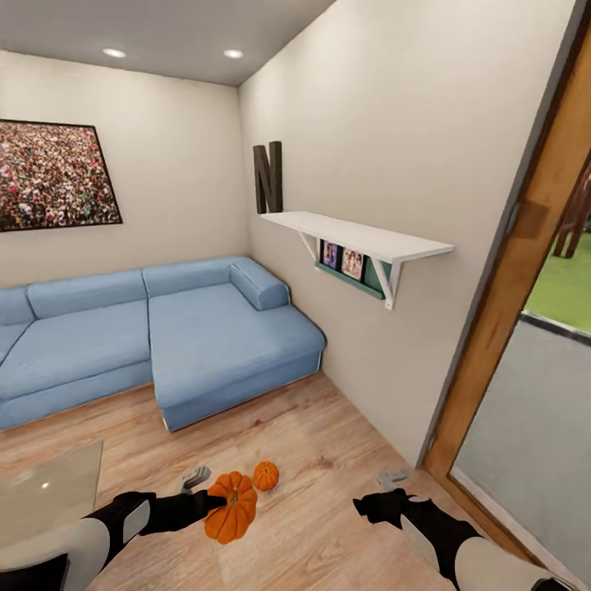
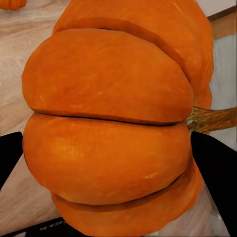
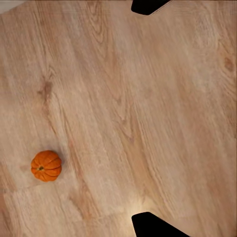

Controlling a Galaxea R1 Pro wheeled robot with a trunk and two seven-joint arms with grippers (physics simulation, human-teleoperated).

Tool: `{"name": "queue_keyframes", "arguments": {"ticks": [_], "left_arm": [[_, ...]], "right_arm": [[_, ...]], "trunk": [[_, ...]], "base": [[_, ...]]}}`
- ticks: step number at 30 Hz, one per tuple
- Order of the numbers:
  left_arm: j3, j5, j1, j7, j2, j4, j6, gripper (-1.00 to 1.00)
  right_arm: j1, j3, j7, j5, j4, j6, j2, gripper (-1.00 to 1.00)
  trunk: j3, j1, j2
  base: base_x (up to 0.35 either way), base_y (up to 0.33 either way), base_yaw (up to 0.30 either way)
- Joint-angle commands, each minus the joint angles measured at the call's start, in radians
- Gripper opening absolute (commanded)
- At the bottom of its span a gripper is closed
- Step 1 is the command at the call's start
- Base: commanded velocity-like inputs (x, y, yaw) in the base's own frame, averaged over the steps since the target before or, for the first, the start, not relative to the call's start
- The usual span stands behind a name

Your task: Place each of the two pumpkins and all three candles from the living room inside a cabinet in the living room (use any cabinet), then make sure every cabinet is closed, and position the cauldron so it is next to a table in the living room.

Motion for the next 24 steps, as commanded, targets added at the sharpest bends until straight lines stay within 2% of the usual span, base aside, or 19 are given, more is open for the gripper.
{"name": "queue_keyframes", "arguments": {"ticks": [1,24], "left_arm": [[0.007,0.002,0.000,0.001,0.000,0.000,0.000,-1.00],[0.007,0.002,0.000,0.002,0.000,0.000,0.000,-1.00]], "right_arm": [[0.000,0.000,0.000,0.000,0.000,0.000,0.000,1.00],[0.000,-0.001,-0.001,0.000,0.000,0.000,0.001,1.00]], "trunk": [[-0.001,0.000,0.000],[-0.027,0.000,0.000]], "base": [[0.313,-0.163,0.230],[0.315,-0.136,0.219]]}}
